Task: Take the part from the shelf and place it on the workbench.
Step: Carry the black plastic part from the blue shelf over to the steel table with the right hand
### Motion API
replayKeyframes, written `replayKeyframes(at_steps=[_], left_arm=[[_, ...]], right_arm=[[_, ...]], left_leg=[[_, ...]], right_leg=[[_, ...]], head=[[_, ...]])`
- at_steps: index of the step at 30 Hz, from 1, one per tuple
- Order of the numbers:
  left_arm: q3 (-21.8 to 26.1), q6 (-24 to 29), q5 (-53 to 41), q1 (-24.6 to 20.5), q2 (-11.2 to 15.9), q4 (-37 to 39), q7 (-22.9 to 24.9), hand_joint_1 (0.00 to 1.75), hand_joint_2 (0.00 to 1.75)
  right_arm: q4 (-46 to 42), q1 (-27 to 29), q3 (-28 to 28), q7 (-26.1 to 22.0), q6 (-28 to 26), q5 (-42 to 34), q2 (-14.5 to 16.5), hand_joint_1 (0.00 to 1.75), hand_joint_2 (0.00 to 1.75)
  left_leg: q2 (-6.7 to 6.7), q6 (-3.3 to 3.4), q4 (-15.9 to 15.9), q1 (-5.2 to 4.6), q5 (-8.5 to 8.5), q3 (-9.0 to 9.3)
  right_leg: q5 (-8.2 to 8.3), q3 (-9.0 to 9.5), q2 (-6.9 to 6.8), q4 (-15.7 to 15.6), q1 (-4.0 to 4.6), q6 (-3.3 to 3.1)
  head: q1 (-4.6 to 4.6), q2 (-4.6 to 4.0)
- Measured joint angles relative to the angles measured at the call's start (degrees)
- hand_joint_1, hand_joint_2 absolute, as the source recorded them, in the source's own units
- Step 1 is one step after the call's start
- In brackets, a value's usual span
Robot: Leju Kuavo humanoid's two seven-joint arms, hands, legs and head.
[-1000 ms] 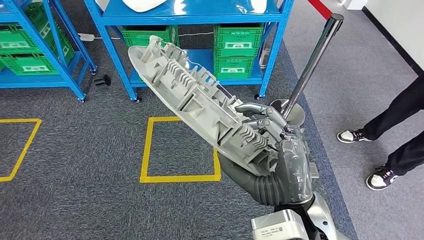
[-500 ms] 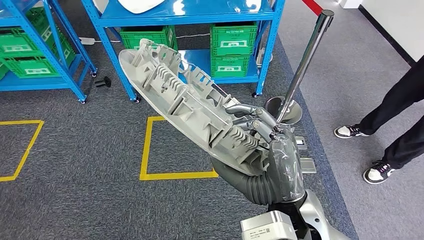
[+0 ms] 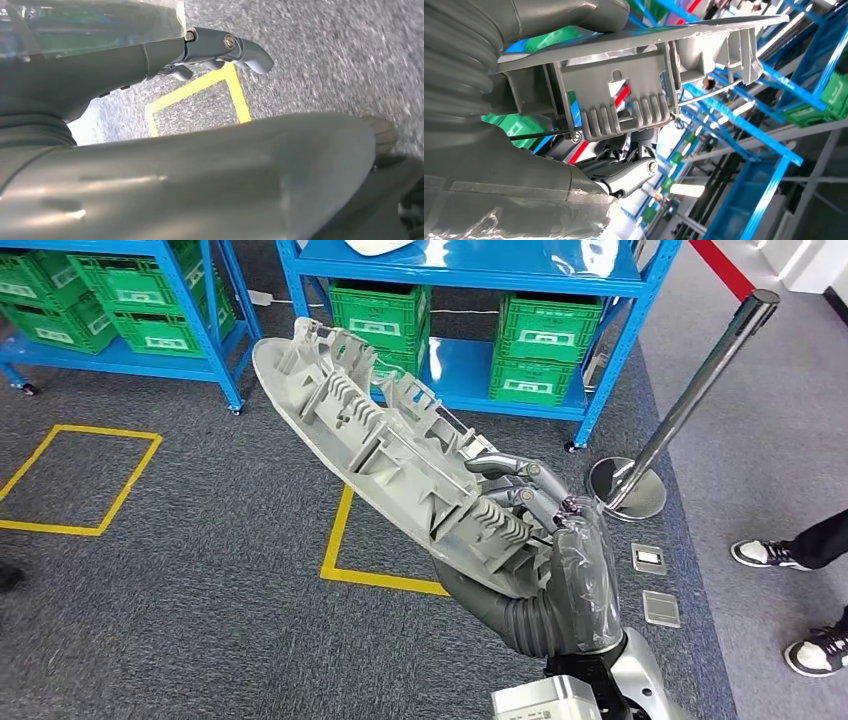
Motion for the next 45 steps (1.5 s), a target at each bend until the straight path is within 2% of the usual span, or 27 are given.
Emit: replayKeyframes(at_steps=[1, 2, 4, 6, 8, 10, 11, 12, 15, 16, 18, 19, 21, 23, 24, 25, 26, 28, 30, 32, 34, 36, 38, 40, 41, 43, 45], left_arm=[[-0.01, -0.02, 0.02, -0.04, -0.01, 0.0, -0.04, 0.0, 1.75], [-0.01, -0.07, 0.04, -0.05, -0.01, 0.0, -0.08, 0.0, 1.75], [-0.02, -0.19, 0.05, 0.16, 0.06, 0.0, -0.16, 0.0, 1.75], [-0.02, -0.32, 0.04, 0.24, 0.12, -0.02, -0.2, 0.0, 1.75], [-0.02, -0.41, 0.03, 0.08, 0.08, -0.03, -0.23, 0.0, 1.75], [-0.03, -0.52, 0.02, 0.04, 0.05, -0.03, -0.25, 0.0, 1.75], [-0.04, -0.58, 0.01, 0.1, 0.04, -0.03, -0.26, 0.0, 1.75], [-0.05, -0.64, -0.01, 0.15, 0.05, -0.02, -0.28, 0.0, 1.75], [-0.06, -0.77, -0.01, 0.04, 0.07, -0.02, -0.65, 0.0, 1.75], [-0.06, -0.81, 0.02, 0.0, 0.06, -0.02, -0.84, 0.0, 1.75], [-0.06, -0.85, 0.09, 0.14, 0.07, -0.02, -1.09, 0.0, 1.75], [-0.07, -0.86, 0.11, 0.3, 0.06, -0.01, -1.12, 0.0, 1.75], [-0.08, -0.88, 0.13, 0.41, 0.04, 0.0, -1.06, 0.0, 1.75], [-0.09, -0.91, 0.14, 0.27, -0.02, 0.01, -1.03, 0.0, 1.75], [-0.1, -0.92, 0.14, 0.22, -0.05, 0.01, -1.03, 0.0, 1.75], [-0.11, -0.93, 0.14, 0.22, -0.06, 0.01, -1.02, 0.0, 1.75], [-0.15, -0.94, 0.14, 0.25, -0.06, 0.01, -1.02, 0.0, 1.75], [-0.22, -0.92, 0.11, 0.26, -0.06, 0.01, -1.08, 0.0, 1.75], [-0.28, -0.89, 0.07, 0.16, -0.09, 0.01, -1.21, 0.0, 1.75], [-0.32, -0.82, 0.03, 0.12, -0.11, 0.01, -1.39, 0.0, 1.75], [-0.36, -0.67, 0.07, 0.28, -0.07, 0.02, -1.61, 0.0, 1.75], [-0.37, -0.48, 0.21, 0.43, -0.02, 0.04, -1.82, 0.0, 1.75], [-0.37, -0.31, 0.43, 0.29, -0.03, 0.05, -1.98, 0.0, 1.75], [-0.37, -0.2, 0.73, 0.19, -0.07, 0.05, -2.03, 0.0, 1.75], [-0.37, -0.18, 0.9, 0.24, -0.08, 0.05, -2.03, 0.0, 1.75], [-0.37, -0.16, 1.14, 0.36, -0.05, 0.05, -1.99, 0.0, 1.75], [-0.36, -0.09, 1.21, 0.27, 0.01, 0.05, -1.98, 0.0, 1.75]], right_arm=[[-0.02, 0.0, -0.01, -0.01, 0.04, 0.01, -0.01, 1.75, 1.75], [-0.03, 0.02, -0.01, -0.01, 0.1, 0.01, -0.03, 1.75, 1.75], [-0.04, -0.02, -0.03, 0.01, 0.28, 0.01, -0.07, 1.75, 1.75], [-0.05, -0.09, -0.03, -0.01, 0.41, 0.01, -0.08, 1.75, 1.75], [-0.05, -0.08, -0.03, -0.02, 0.45, 0.01, -0.08, 1.75, 1.75], [-0.04, -0.05, -0.01, -0.01, 0.51, 0.01, -0.09, 1.75, 1.75], [-0.04, -0.05, 0.01, -0.01, 0.54, 0.0, -0.09, 1.75, 1.75], [-0.04, -0.05, 0.03, -0.01, 0.57, -0.01, -0.09, 1.75, 1.75], [-0.07, -0.06, 0.01, -0.02, 0.7, -0.01, -0.1, 1.75, 1.75], [-0.08, -0.07, -0.01, -0.02, 0.8, -0.01, -0.12, 1.75, 1.75], [-0.09, -0.07, 0.0, -0.04, 1.1, 0.02, -0.15, 1.75, 1.75], [-0.12, -0.07, 0.01, -0.05, 1.31, 0.07, -0.17, 1.75, 1.75], [-0.27, -0.03, 0.03, -0.11, 1.69, 0.27, -0.25, 1.75, 1.75], [-0.45, 0.06, 0.05, -0.2, 1.97, 0.43, -0.34, 1.75, 1.75], [-0.5, 0.14, 0.06, -0.22, 2.08, 0.45, -0.38, 1.75, 1.75], [-0.52, 0.25, 0.08, -0.22, 2.18, 0.49, -0.4, 1.75, 1.75], [-0.52, 0.37, 0.09, -0.21, 2.3, 0.53, -0.42, 1.75, 1.75], [-0.54, 0.55, 0.12, -0.21, 2.54, 0.78, -0.43, 1.75, 1.75], [-0.63, 0.66, 0.13, -0.21, 2.69, 1.27, -0.44, 1.75, 1.75], [-0.81, 0.87, 0.13, -0.21, 2.86, 1.8, -0.46, 1.75, 1.75], [-0.96, 1.0, 0.13, -0.19, 3.06, 2.22, -0.49, 1.75, 1.75], [-1.07, 1.08, 0.13, -0.19, 3.31, 2.45, -0.47, 1.75, 1.75], [-1.16, 1.21, 0.14, -0.2, 3.57, 2.54, -0.45, 1.75, 1.75], [-1.2, 1.34, 0.16, -0.21, 3.72, 2.58, -0.46, 1.75, 1.75], [-1.2, 1.39, 0.19, -0.21, 3.76, 2.59, -0.46, 1.75, 1.75], [-1.2, 1.41, 0.27, -0.22, 3.82, 2.6, -0.45, 1.75, 1.75], [-1.2, 1.4, 0.3, -0.3, 3.84, 2.7, -0.44, 1.75, 1.75]], left_leg=[[-0.62, -0.42, 0.12, 0.13, 0.21, -0.51], [-1.29, -0.89, 0.17, 0.22, 0.5, -0.95], [-1.74, -1.63, 0.19, 0.27, 0.65, -1.52], [0.64, -2.22, 3.19, 0.07, -1.35, -3.03], [3.41, -2.71, 10.23, 0.16, -4.96, -6.03], [4.14, -3.03, 15.29, 0.34, -6.47, -7.92], [4.29, -3.06, 14.9, 0.39, -5.74, -7.42], [4.61, -2.96, 12.19, 0.39, -4.11, -5.8], [7.52, -1.91, 1.43, -0.25, -0.57, 0.11], [8.12, -1.53, -0.02, -0.53, -0.5, 0.78], [7.54, -0.87, -0.4, -0.73, -0.46, 0.61], [6.96, -0.57, -0.62, -0.62, -0.28, 0.54], [5.89, 0.07, -1.07, -0.29, 0.18, 0.48], [4.74, 0.43, -1.15, -0.14, 0.45, 0.3], [4.07, 0.49, -1.1, -0.16, 0.5, 0.21], [3.34, 0.52, -1.02, -0.19, 0.53, 0.15], [2.56, 0.51, -0.89, -0.19, 0.54, 0.11], [0.93, 0.33, -0.51, -0.14, 0.48, 0.04], [-0.58, -0.19, 0.06, -0.07, 0.44, -0.45], [-1.97, -1.01, 0.31, 0.19, 0.73, -1.25], [-3.07, -1.77, 0.23, 0.42, 1.07, -1.81], [-0.98, -2.34, 2.07, 0.2, -0.2, -2.85], [2.68, -2.85, 8.33, 0.12, -3.48, -5.66], [4.06, -3.19, 14.82, 0.34, -5.87, -8.48], [4.24, -3.24, 15.6, 0.41, -5.71, -8.68], [4.91, -3.0, 10.55, 0.37, -2.64, -5.68], [7.25, -2.22, 2.96, -0.16, -0.16, -1.39]], right_leg=[[-0.01, 0.28, 0.92, -1.03, -0.02, -0.1], [0.04, 0.17, 0.77, -1.31, 0.05, -0.19], [0.29, 0.15, -0.73, -1.65, -0.07, -0.72], [0.57, 0.35, -2.51, -2.05, -0.32, -1.32], [0.55, 0.4, -4.31, -2.05, -0.2, -1.58], [0.46, 0.39, -6.06, -1.96, -0.09, -1.63], [0.42, 0.4, -6.83, -1.91, -0.06, -1.6], [0.35, 0.44, -7.52, -1.87, -0.03, -1.51], [0.13, 0.56, -9.28, -1.75, 0.34, -0.96], [0.11, 0.54, -9.81, -1.73, 0.48, -0.71], [0.15, 0.55, -10.86, -1.81, 0.57, -0.18], [-0.07, 0.56, -10.6, -1.73, 0.48, 0.14], [-2.1, -0.53, -8.04, 0.78, 0.28, 0.59], [-5.8, -3.77, -5.11, 7.69, 0.16, 0.73], [-7.14, -5.55, -4.62, 11.42, 0.17, 0.74], [-7.5, -6.75, -4.44, 13.81, 0.18, 0.73], [-6.7, -6.97, -4.36, 14.08, 0.17, 0.7], [-2.55, -4.46, -3.5, 8.35, 0.05, 0.56], [0.1, -1.53, -0.38, 1.72, -0.31, 0.35], [0.26, -0.8, 1.39, -0.4, -0.35, 0.04], [0.55, -0.78, 0.0, -0.79, -0.29, -0.52], [0.82, -0.39, -1.78, -1.31, -0.47, -1.2], [0.8, -0.11, -3.71, -1.53, -0.36, -1.65], [0.66, -0.08, -5.6, -1.49, -0.18, -1.82], [0.58, -0.06, -6.43, -1.47, -0.13, -1.81], [0.39, 0.13, -7.89, -1.44, -0.07, -1.61], [0.13, 0.39, -9.18, -1.44, 0.13, -1.21]], head=[[0.05, 0.0], [0.07, 0.0], [0.11, 0.0], [-0.55, 0.0], [-1.27, 0.0], [-1.53, 0.0], [-1.62, 0.0], [-1.72, 0.0], [-1.95, 0.0], [-1.92, 0.0], [-1.81, 0.0], [-1.73, 0.0], [-1.45, 0.0], [-0.84, 0.0], [-0.56, 0.0], [-0.39, 0.0], [-0.3, 0.0], [-0.12, 0.0], [-0.01, 0.0], [0.04, 0.0], [0.1, 0.0], [-0.43, 0.0], [-1.23, 0.0], [-1.57, 0.0], [-1.66, 0.0], [-1.84, 0.0], [-1.99, 0.0]])
